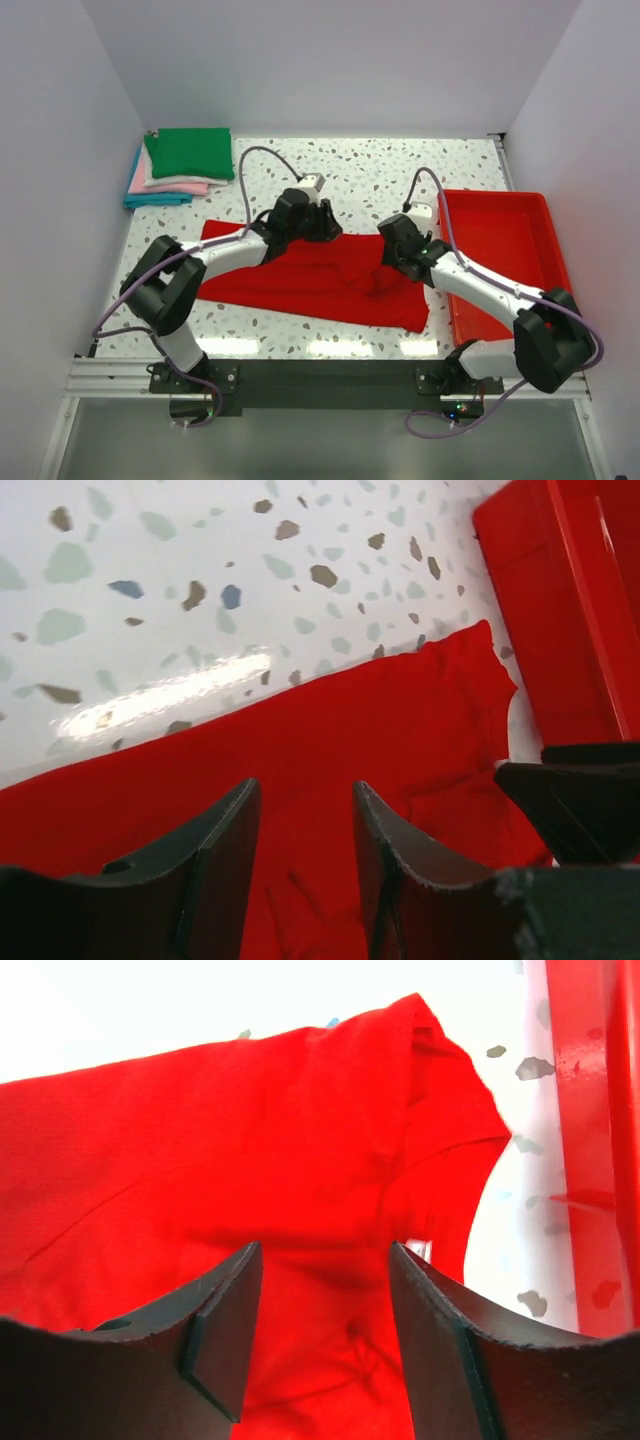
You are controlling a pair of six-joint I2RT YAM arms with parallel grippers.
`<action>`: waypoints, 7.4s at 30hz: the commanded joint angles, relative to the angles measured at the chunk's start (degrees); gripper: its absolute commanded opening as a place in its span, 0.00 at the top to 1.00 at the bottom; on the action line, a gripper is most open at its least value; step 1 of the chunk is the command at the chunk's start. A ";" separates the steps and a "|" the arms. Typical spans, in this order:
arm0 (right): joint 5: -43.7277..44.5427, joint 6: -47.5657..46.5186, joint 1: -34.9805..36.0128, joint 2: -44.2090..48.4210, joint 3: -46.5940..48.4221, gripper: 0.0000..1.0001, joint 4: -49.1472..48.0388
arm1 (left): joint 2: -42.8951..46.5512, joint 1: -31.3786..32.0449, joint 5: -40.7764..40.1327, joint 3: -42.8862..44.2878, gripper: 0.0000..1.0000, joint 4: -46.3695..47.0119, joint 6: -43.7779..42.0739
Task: Fold and stack the t-shirts
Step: Fold the tshirt
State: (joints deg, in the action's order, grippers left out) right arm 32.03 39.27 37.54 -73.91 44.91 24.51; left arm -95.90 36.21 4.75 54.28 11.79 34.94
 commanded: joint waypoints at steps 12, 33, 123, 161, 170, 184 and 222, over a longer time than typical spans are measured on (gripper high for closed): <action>-9.53 -0.95 -3.79 3.94 -5.07 0.76 -0.52 | -13.43 8.88 4.82 11.11 0.55 1.30 -3.83; -6.90 -1.03 -3.79 18.72 -5.79 0.81 8.71 | -13.09 16.26 9.04 10.24 0.66 -0.90 -6.37; -8.58 -2.35 -4.49 18.44 -5.89 0.76 12.04 | -11.68 21.62 15.63 3.55 0.62 10.09 0.66; -17.44 10.30 -4.67 -2.82 -11.24 0.68 -6.75 | 16.61 4.31 -24.96 -17.80 0.61 -18.38 9.53; -24.55 5.04 -13.27 -16.85 -1.26 0.66 -9.84 | 17.76 4.40 -28.31 -25.01 0.64 -16.37 17.78; -26.05 -10.96 -17.68 -60.34 63.24 0.60 13.53 | 10.47 17.58 -24.72 -20.54 0.55 -7.76 31.97; -23.93 -11.75 -19.87 -65.45 69.41 0.77 12.66 | 9.77 12.66 -19.70 -15.09 0.73 -16.63 11.90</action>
State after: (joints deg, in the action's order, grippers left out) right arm 9.19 30.55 19.62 -132.11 106.94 33.58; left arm -83.20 47.86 -20.51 36.14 -7.97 43.64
